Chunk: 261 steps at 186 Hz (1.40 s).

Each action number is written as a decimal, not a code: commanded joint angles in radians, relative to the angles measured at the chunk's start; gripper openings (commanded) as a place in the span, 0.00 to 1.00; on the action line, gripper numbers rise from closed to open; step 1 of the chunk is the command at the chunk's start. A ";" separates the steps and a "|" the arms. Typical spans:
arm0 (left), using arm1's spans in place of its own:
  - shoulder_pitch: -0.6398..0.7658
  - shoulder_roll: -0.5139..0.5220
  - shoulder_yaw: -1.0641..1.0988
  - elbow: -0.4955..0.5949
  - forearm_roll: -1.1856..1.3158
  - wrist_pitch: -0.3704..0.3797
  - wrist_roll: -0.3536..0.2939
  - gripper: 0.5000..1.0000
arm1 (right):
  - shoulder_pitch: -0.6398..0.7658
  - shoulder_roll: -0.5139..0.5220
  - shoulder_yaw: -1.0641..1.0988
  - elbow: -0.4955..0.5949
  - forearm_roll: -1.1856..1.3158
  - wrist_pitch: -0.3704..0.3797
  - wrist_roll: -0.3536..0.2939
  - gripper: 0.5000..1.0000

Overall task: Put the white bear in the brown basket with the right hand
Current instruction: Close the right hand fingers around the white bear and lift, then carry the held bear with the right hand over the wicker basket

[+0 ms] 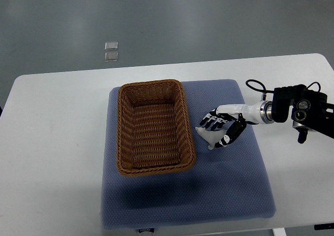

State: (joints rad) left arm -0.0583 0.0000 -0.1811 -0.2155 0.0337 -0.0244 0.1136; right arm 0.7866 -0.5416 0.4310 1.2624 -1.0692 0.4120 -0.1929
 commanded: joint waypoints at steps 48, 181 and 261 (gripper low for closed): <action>0.000 0.000 -0.003 0.002 -0.001 0.000 0.000 1.00 | -0.024 0.022 -0.001 -0.008 -0.038 -0.007 0.012 0.23; 0.000 0.000 -0.001 0.001 -0.001 0.000 0.001 1.00 | 0.293 -0.078 0.014 0.002 0.001 0.059 0.015 0.00; 0.000 0.000 0.000 -0.005 -0.001 0.000 0.000 1.00 | 0.316 0.319 -0.061 -0.201 0.005 -0.068 0.050 0.00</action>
State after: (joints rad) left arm -0.0583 0.0000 -0.1794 -0.2218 0.0335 -0.0247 0.1139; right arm 1.1056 -0.3229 0.4004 1.1365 -1.0566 0.3754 -0.1569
